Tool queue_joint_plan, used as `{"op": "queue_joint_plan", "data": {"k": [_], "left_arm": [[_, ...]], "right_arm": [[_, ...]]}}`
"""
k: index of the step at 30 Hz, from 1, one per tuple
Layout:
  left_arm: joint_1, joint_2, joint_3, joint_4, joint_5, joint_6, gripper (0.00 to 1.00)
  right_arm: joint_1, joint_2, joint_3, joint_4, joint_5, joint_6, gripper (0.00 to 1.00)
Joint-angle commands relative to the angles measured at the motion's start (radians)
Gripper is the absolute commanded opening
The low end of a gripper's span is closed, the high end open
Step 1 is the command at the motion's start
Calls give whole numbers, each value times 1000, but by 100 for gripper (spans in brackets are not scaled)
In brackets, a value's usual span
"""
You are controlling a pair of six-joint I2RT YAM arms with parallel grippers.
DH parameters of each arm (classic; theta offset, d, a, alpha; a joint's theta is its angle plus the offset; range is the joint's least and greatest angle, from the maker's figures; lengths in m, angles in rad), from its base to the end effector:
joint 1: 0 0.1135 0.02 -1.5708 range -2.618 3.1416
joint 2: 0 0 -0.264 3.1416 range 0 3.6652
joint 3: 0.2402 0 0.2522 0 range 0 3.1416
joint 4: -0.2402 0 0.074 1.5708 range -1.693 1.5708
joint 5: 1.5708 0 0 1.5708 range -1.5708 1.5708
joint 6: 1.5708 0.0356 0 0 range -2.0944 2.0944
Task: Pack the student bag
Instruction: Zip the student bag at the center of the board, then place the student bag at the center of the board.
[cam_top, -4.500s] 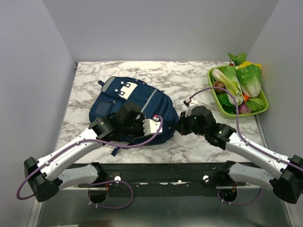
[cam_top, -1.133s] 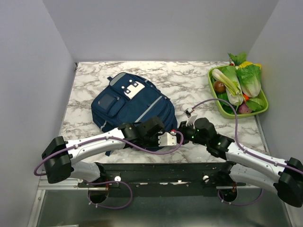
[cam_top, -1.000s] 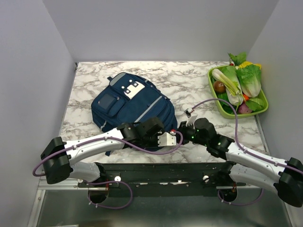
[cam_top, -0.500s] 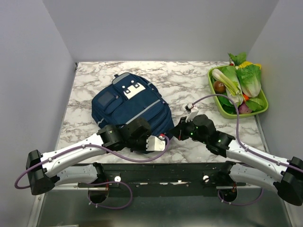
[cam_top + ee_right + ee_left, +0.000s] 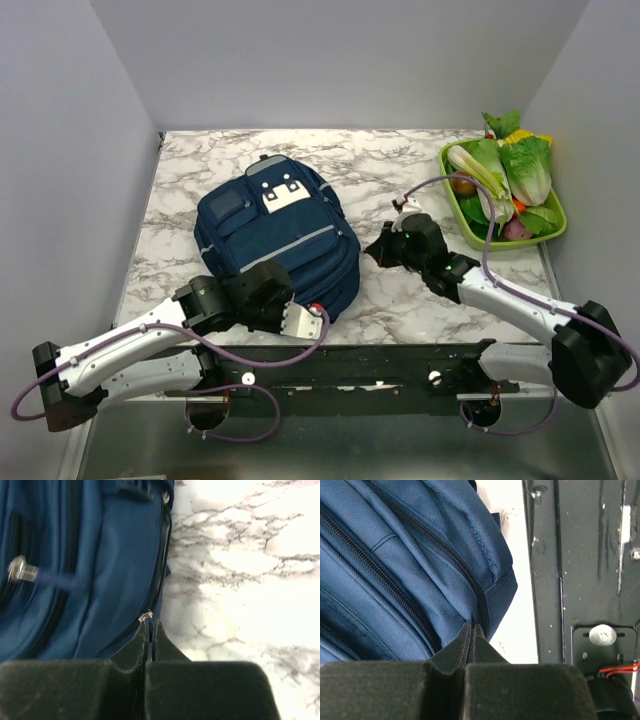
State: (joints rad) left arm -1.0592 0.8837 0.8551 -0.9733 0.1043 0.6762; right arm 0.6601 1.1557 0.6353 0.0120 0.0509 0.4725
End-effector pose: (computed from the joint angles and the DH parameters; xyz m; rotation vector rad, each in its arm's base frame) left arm 0.0741 -0.1396 0.2784 2.0005 1.6438 -0.2767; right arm 0.1999 0.1528 0.2320 -0.1687 2.1352 0.6291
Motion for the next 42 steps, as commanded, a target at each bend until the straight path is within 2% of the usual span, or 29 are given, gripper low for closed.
{"op": "queue_joint_plan", "data": {"k": [1,9,13,14,17,19,20,21,22,23,24,25,26,27,29,31,35,42], "left_arm": [[7,-77,-27,-206,41,28,0],[7,-204,-50,-363,43,177,0],[7,-190,-44,-332,49,155,0],[7,-178,-38,-320,51,151,0],[7,-141,-22,-239,-3,103,0],[8,-111,1,-153,-61,50,7],[18,-77,36,-127,-96,28,19],[28,-59,60,-86,-126,11,40],[50,-42,87,-71,-127,-3,46],[73,-8,134,-58,-117,-33,53],[131,10,156,-32,-109,-47,73],[163,26,177,-22,-106,-61,95],[195,67,223,-19,-80,-76,99],[268,90,248,-18,-51,-82,99],[341,160,326,-18,-26,-102,99],[442,205,386,-21,21,-141,99],[551,325,531,-39,89,-210,99],[585,429,633,-22,-6,-334,99]], "right_arm": [[-39,131,119,115,53,-97,1],[-42,376,300,200,6,-98,1],[-42,414,342,197,59,-95,1],[-40,415,351,175,132,-89,1],[-50,401,359,138,206,-77,1],[-53,383,357,108,262,-63,1],[-54,368,357,82,305,-57,1],[-59,361,357,62,334,-48,1],[-62,358,362,40,358,-40,1],[-68,348,365,2,380,-25,4],[-77,343,366,-9,386,-18,37],[-79,340,374,-41,394,-12,52],[-82,334,376,-73,400,-3,64],[-83,317,374,-81,402,-3,83],[-85,294,371,-110,408,-17,98],[-86,247,371,-132,400,-32,100],[-88,176,383,-223,307,-78,100],[-88,50,347,-317,192,-113,100]]}}
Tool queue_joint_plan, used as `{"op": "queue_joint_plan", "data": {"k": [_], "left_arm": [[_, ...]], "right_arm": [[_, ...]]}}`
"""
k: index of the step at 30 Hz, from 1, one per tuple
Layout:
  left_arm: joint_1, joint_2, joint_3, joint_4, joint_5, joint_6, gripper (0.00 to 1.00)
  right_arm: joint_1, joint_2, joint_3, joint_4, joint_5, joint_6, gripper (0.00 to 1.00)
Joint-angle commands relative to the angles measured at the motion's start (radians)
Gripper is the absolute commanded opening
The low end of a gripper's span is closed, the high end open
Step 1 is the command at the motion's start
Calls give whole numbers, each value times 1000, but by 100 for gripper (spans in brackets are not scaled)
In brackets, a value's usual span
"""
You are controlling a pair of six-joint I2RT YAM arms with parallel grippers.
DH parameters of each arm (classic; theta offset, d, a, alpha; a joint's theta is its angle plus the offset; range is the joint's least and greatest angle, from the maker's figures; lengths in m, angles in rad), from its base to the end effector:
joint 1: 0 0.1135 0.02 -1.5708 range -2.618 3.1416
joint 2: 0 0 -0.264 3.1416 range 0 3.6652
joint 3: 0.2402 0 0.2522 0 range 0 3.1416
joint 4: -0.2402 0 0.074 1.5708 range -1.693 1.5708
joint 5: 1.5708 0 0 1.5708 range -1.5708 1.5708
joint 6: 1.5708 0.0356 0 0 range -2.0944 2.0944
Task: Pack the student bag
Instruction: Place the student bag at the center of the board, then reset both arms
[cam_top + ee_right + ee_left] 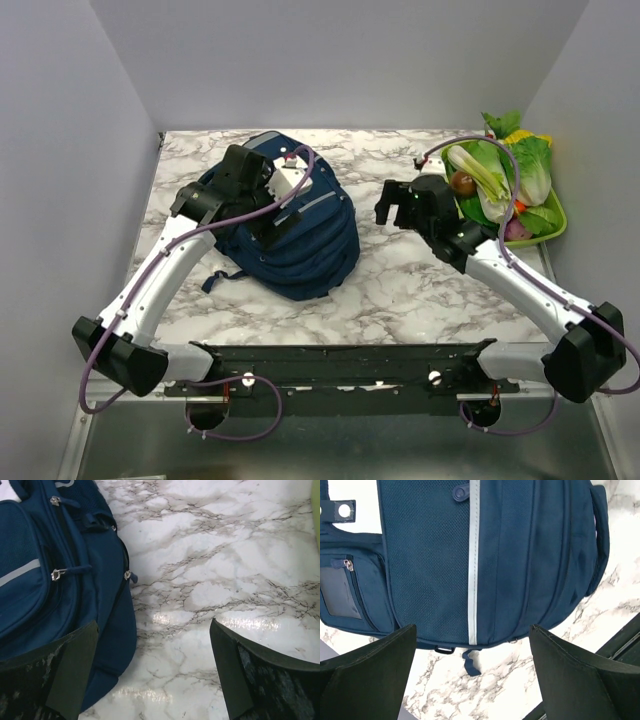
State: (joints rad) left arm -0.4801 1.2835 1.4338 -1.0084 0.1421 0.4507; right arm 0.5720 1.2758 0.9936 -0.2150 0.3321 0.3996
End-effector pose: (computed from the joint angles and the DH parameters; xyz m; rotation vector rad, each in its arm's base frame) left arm 0.2193 -0.1199 0.3800 1.1457 2.1382 -0.1858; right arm 0.2500 0.1471 0.3042 0.0271 2.0487 0.2643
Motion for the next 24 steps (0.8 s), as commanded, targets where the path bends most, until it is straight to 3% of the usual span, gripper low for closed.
{"op": "queue_joint_plan", "data": {"k": [1,5,16,24], "left_arm": [[6,33,60,16,-52,-121,99],[24,25,63,30,-53,-173,99],[152,-41,-142,231,19,-228,99],[356,-72,-275,405,143,-268,99]], "right_arm": [[0,-85,-29,-90,-100,-42,100],[0,-150,-65,-95,-137,-42,100],[0,-188,-76,-112,-186,-87,100],[0,-185,-69,-138,-156,-130,100]]}}
